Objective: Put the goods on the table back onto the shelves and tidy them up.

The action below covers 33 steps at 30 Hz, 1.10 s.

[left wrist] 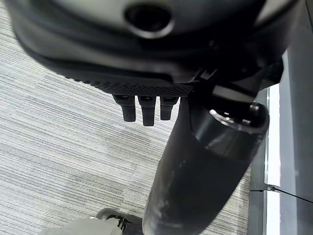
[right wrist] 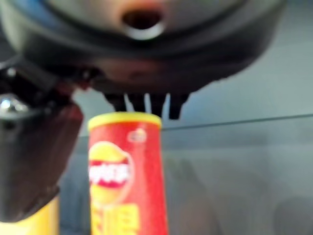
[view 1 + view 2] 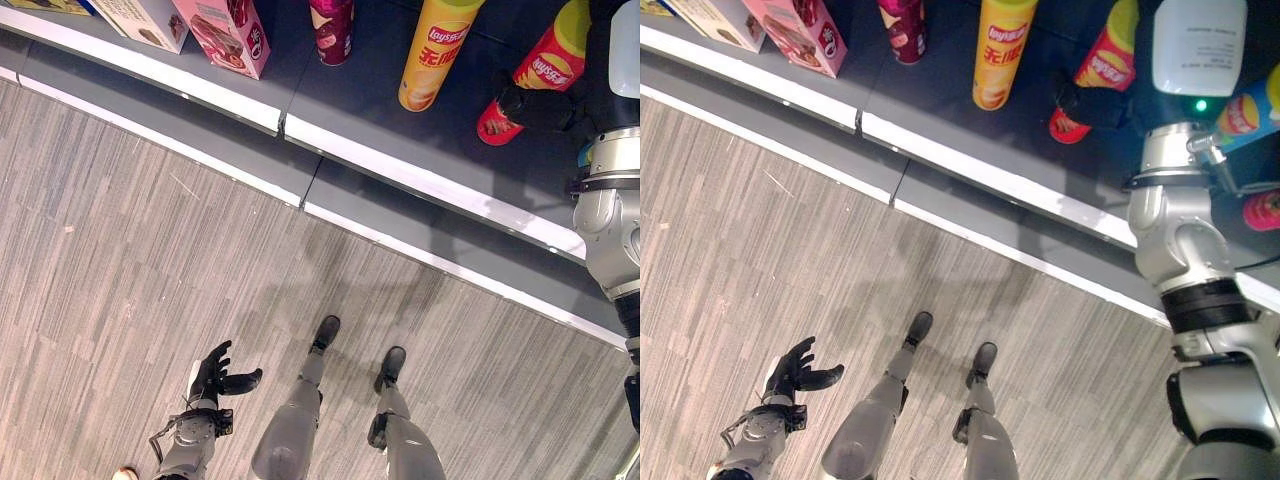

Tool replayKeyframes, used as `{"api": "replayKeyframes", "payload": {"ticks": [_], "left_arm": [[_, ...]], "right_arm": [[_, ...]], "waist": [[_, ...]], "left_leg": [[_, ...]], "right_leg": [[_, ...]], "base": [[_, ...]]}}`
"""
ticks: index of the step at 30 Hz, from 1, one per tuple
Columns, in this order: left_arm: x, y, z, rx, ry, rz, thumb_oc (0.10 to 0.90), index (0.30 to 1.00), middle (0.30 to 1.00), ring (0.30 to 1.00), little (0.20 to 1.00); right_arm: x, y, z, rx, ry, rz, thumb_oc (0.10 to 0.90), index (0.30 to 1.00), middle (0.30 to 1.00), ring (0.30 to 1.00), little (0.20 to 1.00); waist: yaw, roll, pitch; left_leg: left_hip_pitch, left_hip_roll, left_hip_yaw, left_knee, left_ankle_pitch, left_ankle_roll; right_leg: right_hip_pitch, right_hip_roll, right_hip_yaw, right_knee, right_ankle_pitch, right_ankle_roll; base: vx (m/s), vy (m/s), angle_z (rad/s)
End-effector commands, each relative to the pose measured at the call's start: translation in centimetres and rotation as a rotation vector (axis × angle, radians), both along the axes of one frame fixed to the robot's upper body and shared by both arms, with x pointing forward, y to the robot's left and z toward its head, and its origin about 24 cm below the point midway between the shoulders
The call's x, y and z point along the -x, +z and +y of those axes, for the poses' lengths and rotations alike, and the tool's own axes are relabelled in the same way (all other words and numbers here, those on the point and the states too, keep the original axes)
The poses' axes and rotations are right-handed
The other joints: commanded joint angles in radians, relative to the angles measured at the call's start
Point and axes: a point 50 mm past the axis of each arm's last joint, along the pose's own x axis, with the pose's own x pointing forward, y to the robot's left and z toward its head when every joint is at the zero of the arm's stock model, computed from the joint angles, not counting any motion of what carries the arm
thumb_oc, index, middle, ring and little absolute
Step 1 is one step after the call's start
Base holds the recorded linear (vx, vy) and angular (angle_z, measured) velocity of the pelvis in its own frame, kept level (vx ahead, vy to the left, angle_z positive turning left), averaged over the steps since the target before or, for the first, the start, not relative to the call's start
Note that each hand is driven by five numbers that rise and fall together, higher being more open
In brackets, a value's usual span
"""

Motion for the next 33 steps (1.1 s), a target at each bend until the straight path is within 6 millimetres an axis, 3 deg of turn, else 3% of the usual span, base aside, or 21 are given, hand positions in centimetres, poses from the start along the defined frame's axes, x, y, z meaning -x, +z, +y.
{"api": "replayKeyframes", "payload": {"ticks": [1, 15, 22, 25, 30, 33], "left_arm": [[1.5, -0.4, 1.7, -0.042, 0.071, 0.024, 0.8, 0.9, 0.9, 0.9, 0.9], [1.3, -0.4, 1.5, -0.039, 0.074, 0.025, 0.8, 0.9, 0.9, 0.9, 0.9], [1.4, -0.6, 1.7, -0.044, 0.087, 0.043, 0.8, 0.9, 0.9, 0.9, 0.9], [1.7, -0.8, 1.8, -0.048, 0.095, 0.062, 0.8, 0.9, 0.9, 0.9, 0.9], [3.0, -1.7, 2.1, -0.056, 0.108, 0.137, 0.8, 0.9, 0.9, 0.9, 0.9], [3.6, -2.1, 2.2, -0.06, 0.106, 0.168, 0.8, 0.9, 0.9, 0.9, 0.9]], "right_arm": [[0.8, 3.6, 0.8, -0.021, 0.045, -0.198, 0.8, 0.9, 0.9, 0.9, 0.9], [1.0, 3.3, 1.5, -0.025, 0.088, -0.199, 0.8, 0.9, 0.9, 0.9, 0.9], [3.0, 3.3, 3.4, 0.003, 0.201, -0.27, 0.8, 0.9, 0.9, 0.9, 0.9], [3.8, 2.4, 3.9, -0.012, 0.252, -0.266, 0.8, 0.9, 0.9, 0.9, 0.9], [5.4, -2.5, 6.6, -0.179, 0.539, -0.105, 0.8, 0.9, 0.9, 0.9, 0.9], [6.0, -4.4, 6.7, -0.29, 0.648, -0.008, 0.8, 0.9, 0.9, 0.9, 0.9]], "waist": [[-0.007, -0.03, -0.067], [-0.015, -0.035, -0.077], [-0.032, -0.052, -0.101], [-0.042, -0.061, -0.112], [-0.079, -0.085, -0.16], [-0.096, -0.093, -0.176]], "left_leg": [[0.02, 0.004, 0.095, 0.003, -0.096, -0.038], [0.034, 0.009, 0.104, 0.004, -0.1, -0.038], [0.062, 0.018, 0.113, 0.001, -0.105, -0.04], [0.07, 0.022, 0.119, 0.0, -0.106, -0.042], [0.105, 0.033, 0.157, 0.0, -0.12, -0.041], [0.126, 0.034, 0.175, 0.0, -0.124, -0.039]], "right_leg": [[0.062, -0.083, 0.019, 0.009, -0.043, 0.118], [0.073, -0.085, 0.02, 0.009, -0.046, 0.118], [0.09, -0.079, 0.019, 0.009, -0.047, 0.12], [0.093, -0.077, 0.016, 0.009, -0.044, 0.121], [0.101, -0.074, 0.025, 0.009, -0.025, 0.13], [0.116, -0.076, 0.029, 0.009, -0.018, 0.132]], "base": [[0.0, 0.0, 0.0], [0.0, 0.0, 0.0], [0.0, 0.0, 0.0], [0.01, 0.005, 0.02], [0.03, 0.035, -0.07], [0.04, 0.066, -0.12]]}}
